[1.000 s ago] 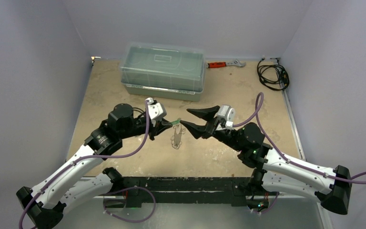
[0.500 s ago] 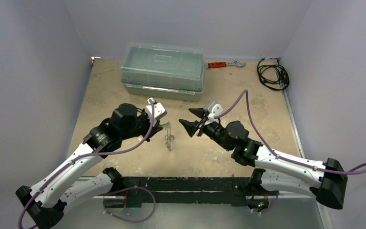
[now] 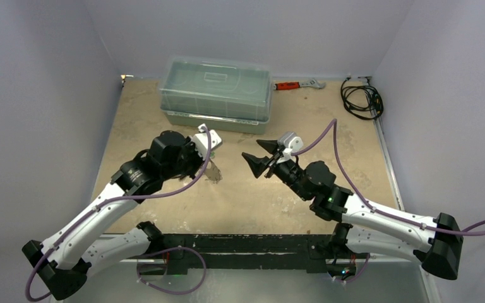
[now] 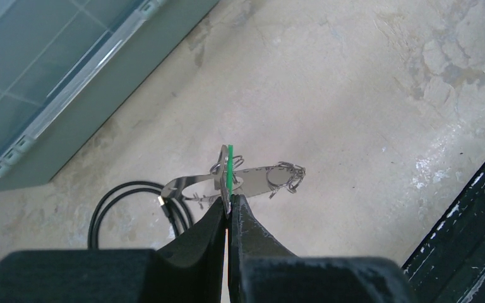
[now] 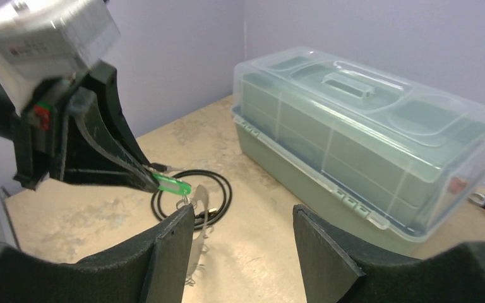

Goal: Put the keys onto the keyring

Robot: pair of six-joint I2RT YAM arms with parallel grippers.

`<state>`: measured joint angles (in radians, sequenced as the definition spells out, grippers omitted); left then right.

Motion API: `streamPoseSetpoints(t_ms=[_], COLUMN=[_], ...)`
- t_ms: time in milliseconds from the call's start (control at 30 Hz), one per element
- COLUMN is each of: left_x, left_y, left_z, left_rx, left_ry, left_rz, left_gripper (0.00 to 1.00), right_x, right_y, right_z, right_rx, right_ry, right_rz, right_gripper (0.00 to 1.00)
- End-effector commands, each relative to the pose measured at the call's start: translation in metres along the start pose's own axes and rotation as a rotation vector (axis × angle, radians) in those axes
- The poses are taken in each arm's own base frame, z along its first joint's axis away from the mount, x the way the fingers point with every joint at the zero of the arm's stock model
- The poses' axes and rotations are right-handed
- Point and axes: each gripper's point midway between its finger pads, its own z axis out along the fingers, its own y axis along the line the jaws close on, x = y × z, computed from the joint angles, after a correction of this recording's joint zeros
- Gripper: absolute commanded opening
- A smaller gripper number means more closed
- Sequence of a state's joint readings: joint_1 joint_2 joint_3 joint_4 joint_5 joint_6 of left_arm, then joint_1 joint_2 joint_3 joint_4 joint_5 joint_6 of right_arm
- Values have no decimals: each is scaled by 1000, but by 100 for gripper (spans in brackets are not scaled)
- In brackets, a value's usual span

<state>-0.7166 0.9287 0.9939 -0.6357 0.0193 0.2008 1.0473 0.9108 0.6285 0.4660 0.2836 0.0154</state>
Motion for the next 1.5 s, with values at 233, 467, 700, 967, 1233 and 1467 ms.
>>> streamPoseSetpoints(t_ms=[233, 467, 700, 967, 1233, 1467], left_x=[-15, -28, -22, -21, -45, -91], left_y=[-47, -64, -89, -97, -137, -177], left_z=[105, 163, 202, 229, 255, 242], left_rx=[195, 230, 281, 260, 416, 703], left_ry=[-32, -27, 45, 109, 115, 8], left_rz=[1, -37, -88, -172, -367, -510], left_gripper=[0, 0, 0, 0, 18, 59], right_x=[-11, -13, -10, -11, -32, -71], right_y=[-44, -62, -73, -77, -77, -60], right_z=[-32, -52, -58, -61, -68, -73], right_rx=[207, 278, 345, 369, 359, 234], right_ry=[-39, -49, -48, -54, -108, -189], right_rz=[14, 2, 28, 34, 66, 83], right_gripper=[63, 63, 64, 64, 64, 68])
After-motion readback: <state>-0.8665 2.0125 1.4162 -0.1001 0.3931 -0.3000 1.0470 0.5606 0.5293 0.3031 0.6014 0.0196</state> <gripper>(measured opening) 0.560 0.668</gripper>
